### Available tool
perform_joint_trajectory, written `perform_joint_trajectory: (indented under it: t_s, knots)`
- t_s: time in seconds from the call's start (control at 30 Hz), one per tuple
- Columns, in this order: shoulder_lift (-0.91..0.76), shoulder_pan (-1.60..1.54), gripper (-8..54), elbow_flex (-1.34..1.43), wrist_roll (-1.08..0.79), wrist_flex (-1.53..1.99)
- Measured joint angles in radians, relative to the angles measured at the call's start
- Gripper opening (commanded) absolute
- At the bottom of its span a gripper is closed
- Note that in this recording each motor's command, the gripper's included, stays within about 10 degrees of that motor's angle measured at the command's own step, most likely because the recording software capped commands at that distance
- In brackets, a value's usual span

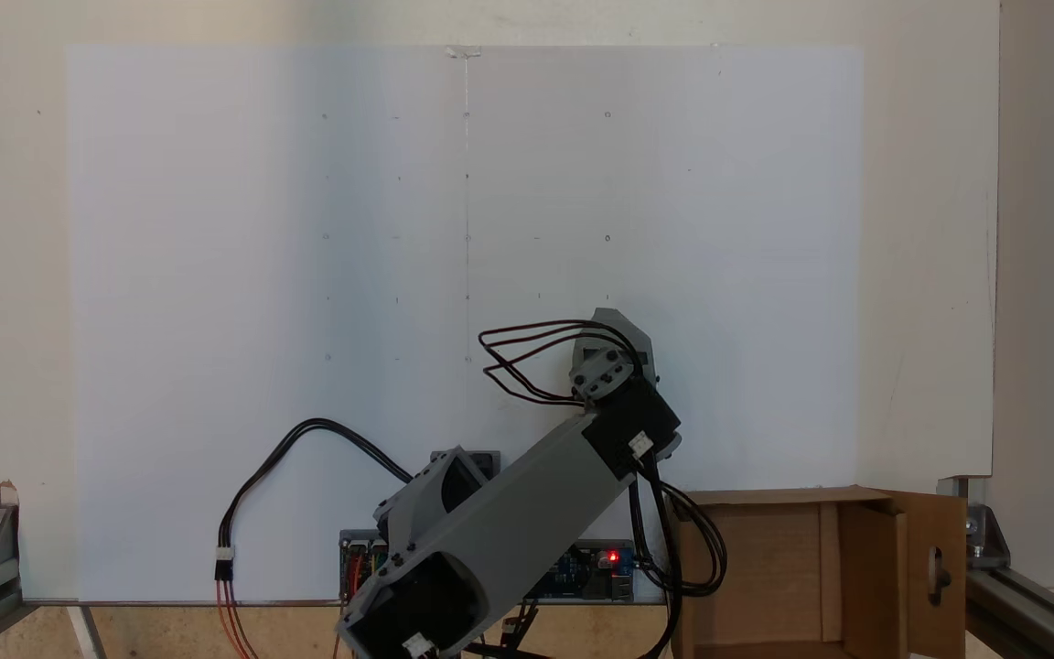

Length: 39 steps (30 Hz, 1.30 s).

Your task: Grasp a green dice and put it in the bin.

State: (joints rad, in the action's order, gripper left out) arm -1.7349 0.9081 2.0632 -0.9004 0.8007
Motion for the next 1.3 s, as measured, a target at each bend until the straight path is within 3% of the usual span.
perform_joint_trajectory:
  t_s: [1.3]
  knots:
    - [0.087, -0.005, 42.4, 0.044, 0.067, -0.109]
